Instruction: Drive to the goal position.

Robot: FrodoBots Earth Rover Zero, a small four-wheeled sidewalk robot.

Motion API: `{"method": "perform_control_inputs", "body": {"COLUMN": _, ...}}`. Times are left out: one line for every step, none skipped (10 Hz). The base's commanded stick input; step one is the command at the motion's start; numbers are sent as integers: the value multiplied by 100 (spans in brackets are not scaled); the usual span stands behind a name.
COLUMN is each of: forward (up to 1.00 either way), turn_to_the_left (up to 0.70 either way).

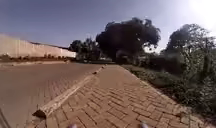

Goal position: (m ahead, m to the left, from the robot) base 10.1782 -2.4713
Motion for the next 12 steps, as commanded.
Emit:
{"method": "perform_control_inputs", "body": {"forward": 100, "turn_to_the_left": 2}}
{"method": "perform_control_inputs", "body": {"forward": 100, "turn_to_the_left": 0}}
{"method": "perform_control_inputs", "body": {"forward": 100, "turn_to_the_left": -13}}
{"method": "perform_control_inputs", "body": {"forward": 100, "turn_to_the_left": -38}}
{"method": "perform_control_inputs", "body": {"forward": 100, "turn_to_the_left": 0}}
{"method": "perform_control_inputs", "body": {"forward": 100, "turn_to_the_left": 0}}
{"method": "perform_control_inputs", "body": {"forward": 100, "turn_to_the_left": 0}}
{"method": "perform_control_inputs", "body": {"forward": 100, "turn_to_the_left": 0}}
{"method": "perform_control_inputs", "body": {"forward": 100, "turn_to_the_left": 0}}
{"method": "perform_control_inputs", "body": {"forward": 100, "turn_to_the_left": 0}}
{"method": "perform_control_inputs", "body": {"forward": 100, "turn_to_the_left": -6}}
{"method": "perform_control_inputs", "body": {"forward": 100, "turn_to_the_left": -19}}
